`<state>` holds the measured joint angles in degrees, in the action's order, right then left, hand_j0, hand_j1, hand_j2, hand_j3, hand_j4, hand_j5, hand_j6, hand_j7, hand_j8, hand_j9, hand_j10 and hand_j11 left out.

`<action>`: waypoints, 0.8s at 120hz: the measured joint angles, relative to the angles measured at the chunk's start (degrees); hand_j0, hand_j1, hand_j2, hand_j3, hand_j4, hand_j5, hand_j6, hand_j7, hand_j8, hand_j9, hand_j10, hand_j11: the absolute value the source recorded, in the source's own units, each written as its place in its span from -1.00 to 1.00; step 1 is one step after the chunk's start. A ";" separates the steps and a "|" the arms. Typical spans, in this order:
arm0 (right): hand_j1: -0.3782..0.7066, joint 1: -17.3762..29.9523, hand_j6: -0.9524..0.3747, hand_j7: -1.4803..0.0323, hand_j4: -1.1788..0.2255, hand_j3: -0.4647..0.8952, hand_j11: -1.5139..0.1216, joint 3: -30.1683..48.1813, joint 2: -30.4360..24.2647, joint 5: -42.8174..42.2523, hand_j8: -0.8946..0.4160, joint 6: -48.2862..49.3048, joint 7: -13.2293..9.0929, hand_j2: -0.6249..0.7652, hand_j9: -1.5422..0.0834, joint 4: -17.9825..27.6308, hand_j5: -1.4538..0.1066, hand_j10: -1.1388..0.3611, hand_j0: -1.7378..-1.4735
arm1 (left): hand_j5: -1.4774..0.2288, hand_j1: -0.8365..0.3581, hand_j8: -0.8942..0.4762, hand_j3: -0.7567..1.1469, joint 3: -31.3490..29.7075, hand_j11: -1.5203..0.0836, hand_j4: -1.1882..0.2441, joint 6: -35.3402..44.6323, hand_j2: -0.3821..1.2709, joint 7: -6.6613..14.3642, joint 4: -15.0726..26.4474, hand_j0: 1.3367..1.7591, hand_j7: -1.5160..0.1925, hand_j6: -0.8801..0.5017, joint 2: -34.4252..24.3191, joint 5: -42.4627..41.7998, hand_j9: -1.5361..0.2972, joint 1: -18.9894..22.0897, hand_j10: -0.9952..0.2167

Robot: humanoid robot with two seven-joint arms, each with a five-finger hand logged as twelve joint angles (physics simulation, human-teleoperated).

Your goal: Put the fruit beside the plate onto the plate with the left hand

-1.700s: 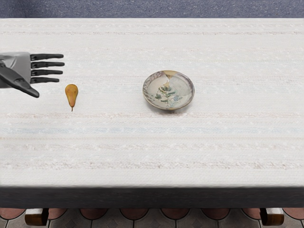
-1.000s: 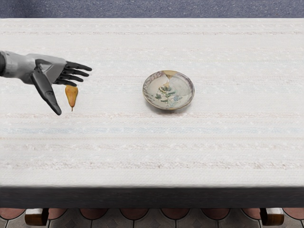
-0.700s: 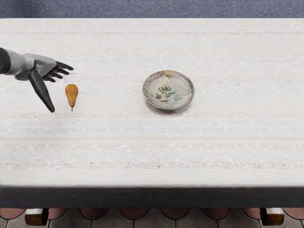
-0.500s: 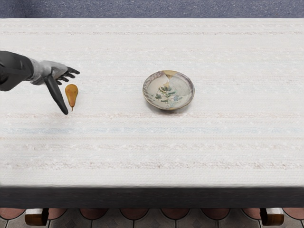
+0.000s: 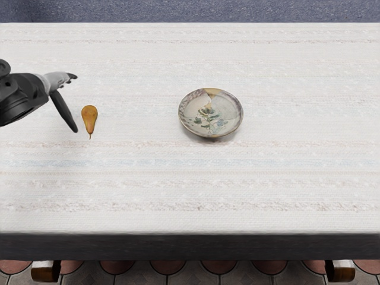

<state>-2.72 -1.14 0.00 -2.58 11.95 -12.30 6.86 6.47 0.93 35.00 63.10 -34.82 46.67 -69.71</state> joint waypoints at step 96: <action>-0.95 -0.02 0.43 0.96 0.68 -0.32 0.85 0.02 0.00 0.00 0.36 0.00 0.00 -0.10 0.90 -0.09 0.86 0.52 -0.40 | 0.70 0.94 0.27 -0.20 -7.13 0.86 0.62 9.80 -0.53 0.00 -5.24 0.52 0.74 0.24 8.07 3.74 0.64 0.14 0.60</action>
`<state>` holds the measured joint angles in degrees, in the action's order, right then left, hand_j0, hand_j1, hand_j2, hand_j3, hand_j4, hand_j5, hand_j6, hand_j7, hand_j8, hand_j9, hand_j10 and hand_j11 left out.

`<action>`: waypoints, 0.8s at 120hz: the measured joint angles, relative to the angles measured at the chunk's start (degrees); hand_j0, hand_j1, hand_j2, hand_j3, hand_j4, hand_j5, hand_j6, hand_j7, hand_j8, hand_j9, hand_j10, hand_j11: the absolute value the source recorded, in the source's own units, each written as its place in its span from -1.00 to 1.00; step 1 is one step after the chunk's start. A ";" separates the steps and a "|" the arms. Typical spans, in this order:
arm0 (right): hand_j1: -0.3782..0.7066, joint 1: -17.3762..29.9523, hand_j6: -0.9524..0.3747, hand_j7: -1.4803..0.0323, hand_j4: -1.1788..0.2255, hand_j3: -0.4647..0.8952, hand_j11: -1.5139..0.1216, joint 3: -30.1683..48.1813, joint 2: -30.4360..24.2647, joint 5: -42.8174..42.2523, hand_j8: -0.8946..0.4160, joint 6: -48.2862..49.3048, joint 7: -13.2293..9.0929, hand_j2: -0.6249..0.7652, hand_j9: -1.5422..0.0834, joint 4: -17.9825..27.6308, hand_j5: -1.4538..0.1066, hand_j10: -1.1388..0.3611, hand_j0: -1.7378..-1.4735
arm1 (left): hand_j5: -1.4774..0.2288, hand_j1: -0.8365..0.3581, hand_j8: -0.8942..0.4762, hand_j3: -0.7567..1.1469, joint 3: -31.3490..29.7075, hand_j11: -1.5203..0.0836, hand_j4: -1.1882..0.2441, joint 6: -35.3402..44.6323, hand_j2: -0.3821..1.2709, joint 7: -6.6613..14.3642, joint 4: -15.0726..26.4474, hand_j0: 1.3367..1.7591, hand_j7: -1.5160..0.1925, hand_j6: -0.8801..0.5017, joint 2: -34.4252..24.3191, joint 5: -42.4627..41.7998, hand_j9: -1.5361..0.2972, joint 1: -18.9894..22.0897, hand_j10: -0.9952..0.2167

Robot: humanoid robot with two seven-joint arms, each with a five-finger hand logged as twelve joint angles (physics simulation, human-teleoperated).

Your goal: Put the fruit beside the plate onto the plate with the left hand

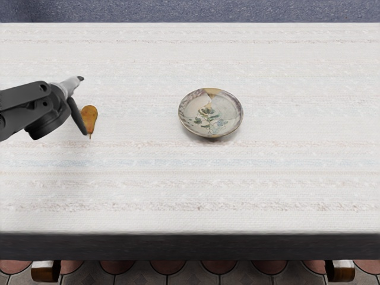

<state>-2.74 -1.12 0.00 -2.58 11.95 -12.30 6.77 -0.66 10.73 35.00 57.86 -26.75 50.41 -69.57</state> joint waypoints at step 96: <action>-0.95 -0.21 0.43 0.96 0.68 -0.32 0.85 0.07 0.00 0.03 0.36 0.00 0.26 -0.10 0.90 0.00 0.86 0.52 -0.40 | 0.65 0.88 0.22 -0.20 -1.74 0.81 0.58 4.63 -0.52 0.00 -2.14 0.52 0.70 0.19 3.53 0.83 0.60 1.69 0.55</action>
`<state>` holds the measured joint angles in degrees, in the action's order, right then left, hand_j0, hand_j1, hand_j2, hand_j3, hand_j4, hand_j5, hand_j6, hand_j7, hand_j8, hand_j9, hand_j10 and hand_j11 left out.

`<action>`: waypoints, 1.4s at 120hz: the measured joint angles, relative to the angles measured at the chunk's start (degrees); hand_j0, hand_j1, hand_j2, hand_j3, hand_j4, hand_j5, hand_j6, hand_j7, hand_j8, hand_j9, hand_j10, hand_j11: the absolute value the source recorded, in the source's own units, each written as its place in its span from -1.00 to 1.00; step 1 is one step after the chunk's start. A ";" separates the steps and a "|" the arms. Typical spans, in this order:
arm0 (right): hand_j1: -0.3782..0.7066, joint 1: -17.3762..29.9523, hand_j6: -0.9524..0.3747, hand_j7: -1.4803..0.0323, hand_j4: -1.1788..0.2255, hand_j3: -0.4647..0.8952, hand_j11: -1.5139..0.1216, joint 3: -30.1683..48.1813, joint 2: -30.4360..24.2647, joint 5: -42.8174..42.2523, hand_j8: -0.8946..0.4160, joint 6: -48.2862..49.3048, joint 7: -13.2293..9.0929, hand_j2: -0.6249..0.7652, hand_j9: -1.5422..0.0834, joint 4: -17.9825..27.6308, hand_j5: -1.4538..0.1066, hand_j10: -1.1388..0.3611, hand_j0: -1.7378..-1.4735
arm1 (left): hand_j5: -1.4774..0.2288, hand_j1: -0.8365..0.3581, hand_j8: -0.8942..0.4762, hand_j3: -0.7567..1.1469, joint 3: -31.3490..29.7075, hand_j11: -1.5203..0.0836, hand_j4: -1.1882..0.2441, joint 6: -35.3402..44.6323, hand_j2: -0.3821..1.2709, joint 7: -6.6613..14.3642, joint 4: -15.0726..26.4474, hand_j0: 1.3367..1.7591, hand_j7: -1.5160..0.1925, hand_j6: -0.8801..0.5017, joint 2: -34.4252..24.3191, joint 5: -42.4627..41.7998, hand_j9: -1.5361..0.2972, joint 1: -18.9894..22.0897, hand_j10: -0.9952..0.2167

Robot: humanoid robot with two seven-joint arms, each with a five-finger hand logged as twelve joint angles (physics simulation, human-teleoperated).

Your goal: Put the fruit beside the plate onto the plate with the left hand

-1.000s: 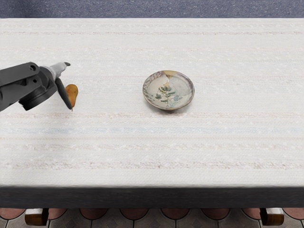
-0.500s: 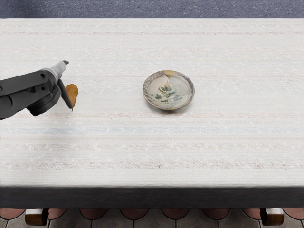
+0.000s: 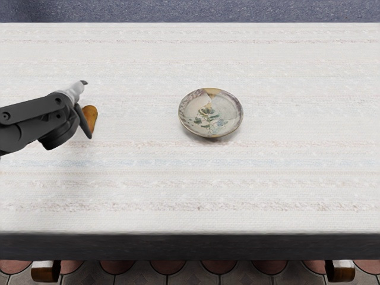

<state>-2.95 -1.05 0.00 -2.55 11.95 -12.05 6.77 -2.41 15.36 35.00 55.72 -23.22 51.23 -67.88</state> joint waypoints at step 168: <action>-0.95 -0.12 0.43 0.96 0.68 -0.32 0.85 -0.01 0.00 0.00 0.36 0.00 0.00 -0.10 0.90 0.00 0.86 0.52 -0.40 | 0.44 0.61 0.02 -0.21 -0.06 0.58 0.38 -0.59 -0.44 0.00 -5.54 0.52 0.48 -0.01 3.09 -0.29 0.40 0.90 0.32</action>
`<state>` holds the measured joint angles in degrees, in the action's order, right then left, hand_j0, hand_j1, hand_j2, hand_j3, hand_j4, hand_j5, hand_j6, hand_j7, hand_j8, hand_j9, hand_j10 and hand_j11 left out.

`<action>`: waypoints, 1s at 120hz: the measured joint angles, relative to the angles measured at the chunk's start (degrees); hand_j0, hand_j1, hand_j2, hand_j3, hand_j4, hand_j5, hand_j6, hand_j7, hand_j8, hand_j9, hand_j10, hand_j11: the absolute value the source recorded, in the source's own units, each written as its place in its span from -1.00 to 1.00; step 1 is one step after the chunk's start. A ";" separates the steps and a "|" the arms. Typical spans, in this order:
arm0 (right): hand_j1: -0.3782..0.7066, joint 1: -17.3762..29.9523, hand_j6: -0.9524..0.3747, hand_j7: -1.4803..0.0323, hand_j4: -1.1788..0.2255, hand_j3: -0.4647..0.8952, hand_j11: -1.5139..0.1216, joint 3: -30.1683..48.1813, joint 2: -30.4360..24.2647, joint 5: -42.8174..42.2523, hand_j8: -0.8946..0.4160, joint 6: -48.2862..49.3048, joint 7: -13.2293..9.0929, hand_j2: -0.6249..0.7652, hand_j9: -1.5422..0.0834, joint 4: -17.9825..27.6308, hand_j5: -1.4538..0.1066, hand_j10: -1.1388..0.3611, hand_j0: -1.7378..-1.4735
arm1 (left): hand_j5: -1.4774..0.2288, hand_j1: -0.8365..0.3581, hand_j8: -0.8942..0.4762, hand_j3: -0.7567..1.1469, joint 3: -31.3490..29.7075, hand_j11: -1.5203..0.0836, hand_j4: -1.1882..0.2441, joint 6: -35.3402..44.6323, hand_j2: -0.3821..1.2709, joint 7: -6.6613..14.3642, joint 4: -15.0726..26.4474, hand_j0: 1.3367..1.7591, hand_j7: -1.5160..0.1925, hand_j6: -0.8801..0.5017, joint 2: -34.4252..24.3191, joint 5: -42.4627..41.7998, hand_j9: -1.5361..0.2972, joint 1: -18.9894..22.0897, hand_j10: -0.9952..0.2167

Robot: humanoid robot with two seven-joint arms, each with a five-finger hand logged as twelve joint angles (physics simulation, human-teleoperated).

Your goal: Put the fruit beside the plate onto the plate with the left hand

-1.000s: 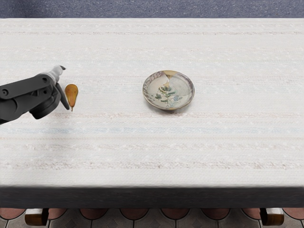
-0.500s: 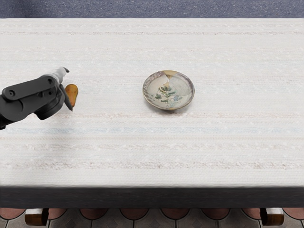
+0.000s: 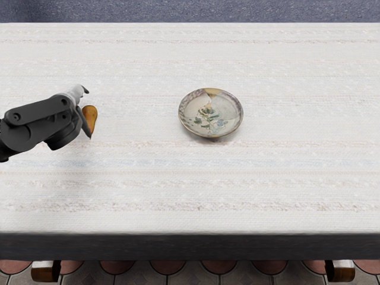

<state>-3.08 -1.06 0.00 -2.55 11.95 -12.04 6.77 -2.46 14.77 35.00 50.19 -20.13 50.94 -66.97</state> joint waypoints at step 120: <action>-0.95 0.00 0.43 0.96 0.68 -0.32 0.85 0.01 0.00 0.00 0.36 0.00 0.00 -0.10 0.90 -0.03 0.86 0.52 -0.40 | 0.27 0.41 -0.14 -0.21 0.00 0.40 0.23 -0.71 -0.30 0.01 0.01 0.52 0.31 -0.17 0.35 -0.08 0.25 -0.09 0.14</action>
<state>-3.08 -1.05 0.00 -2.55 11.95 -12.04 6.74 -2.46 14.06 35.01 50.20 -19.78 50.86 -67.06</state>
